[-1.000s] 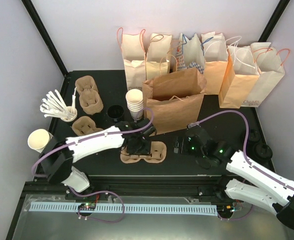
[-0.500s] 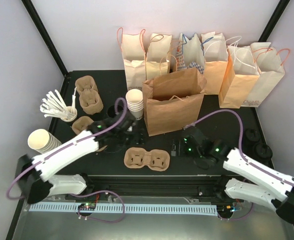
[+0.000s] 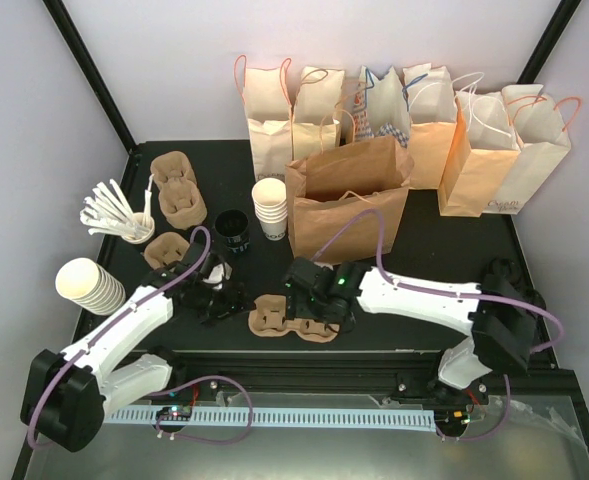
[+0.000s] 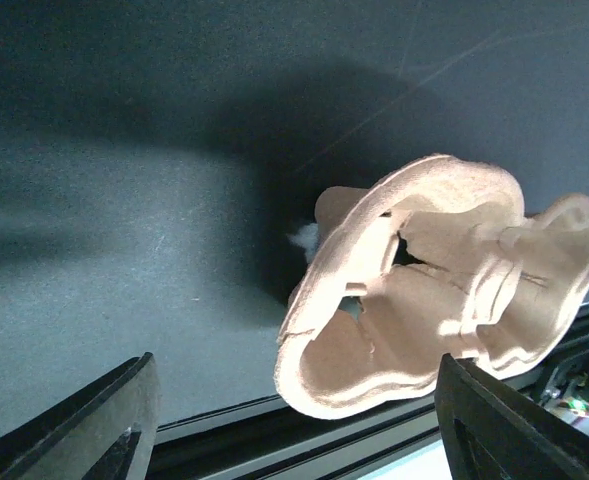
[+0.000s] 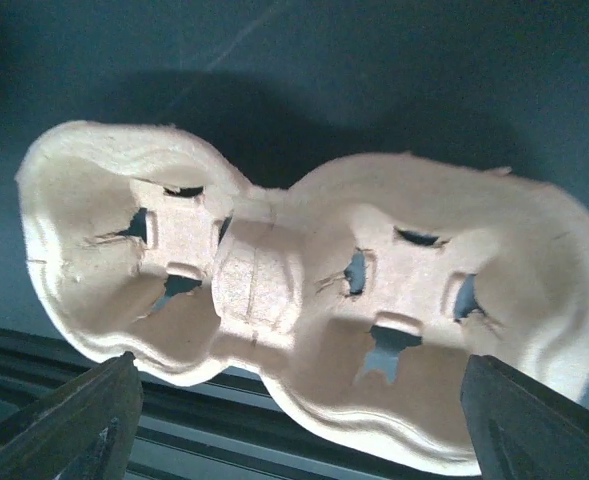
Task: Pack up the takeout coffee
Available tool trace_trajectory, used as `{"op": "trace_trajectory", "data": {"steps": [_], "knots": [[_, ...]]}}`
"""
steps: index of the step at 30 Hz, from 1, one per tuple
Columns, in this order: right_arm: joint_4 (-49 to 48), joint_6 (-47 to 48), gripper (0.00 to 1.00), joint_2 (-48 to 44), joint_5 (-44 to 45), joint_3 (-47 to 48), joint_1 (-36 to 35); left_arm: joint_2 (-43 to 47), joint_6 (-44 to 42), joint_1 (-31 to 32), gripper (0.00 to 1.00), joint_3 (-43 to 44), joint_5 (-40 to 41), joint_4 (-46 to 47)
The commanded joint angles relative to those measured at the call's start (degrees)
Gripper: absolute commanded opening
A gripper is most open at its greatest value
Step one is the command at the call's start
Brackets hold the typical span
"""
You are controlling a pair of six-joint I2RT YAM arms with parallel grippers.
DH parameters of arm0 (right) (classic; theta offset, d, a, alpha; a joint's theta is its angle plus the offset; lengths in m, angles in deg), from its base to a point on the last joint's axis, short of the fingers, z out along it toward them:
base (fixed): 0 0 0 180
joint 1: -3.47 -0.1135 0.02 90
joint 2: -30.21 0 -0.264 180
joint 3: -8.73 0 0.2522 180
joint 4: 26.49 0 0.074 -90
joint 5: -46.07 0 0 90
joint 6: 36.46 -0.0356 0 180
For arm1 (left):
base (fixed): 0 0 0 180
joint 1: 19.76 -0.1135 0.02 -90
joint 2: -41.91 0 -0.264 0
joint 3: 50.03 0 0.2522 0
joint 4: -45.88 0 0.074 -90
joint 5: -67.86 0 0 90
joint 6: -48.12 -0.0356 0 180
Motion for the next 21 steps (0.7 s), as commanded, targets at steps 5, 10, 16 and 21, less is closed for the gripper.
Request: {"op": "trace_trajectory", "data": {"steps": [5,10,16,21], "knots": [[-1.91,-10.22,0.87,8.41,-1.92,3.18,-2.72,-0.14,-4.48,-4.15,0.77,1.52,-6.49,1.43],[-1.76,-10.79,0.80,13.67,-0.03,6.45,-4.04,-0.23,-6.79,-4.64,0.77,4.37,-5.65,-2.04],[3.43,-10.01,0.69,19.64,3.40,12.32,-4.02,0.83,-6.77,-4.72,0.77,5.51,-5.27,-3.51],[9.22,-10.17,0.66,22.81,6.38,15.91,-4.01,2.13,-6.55,-4.74,0.77,5.09,-4.88,-4.06]]}}
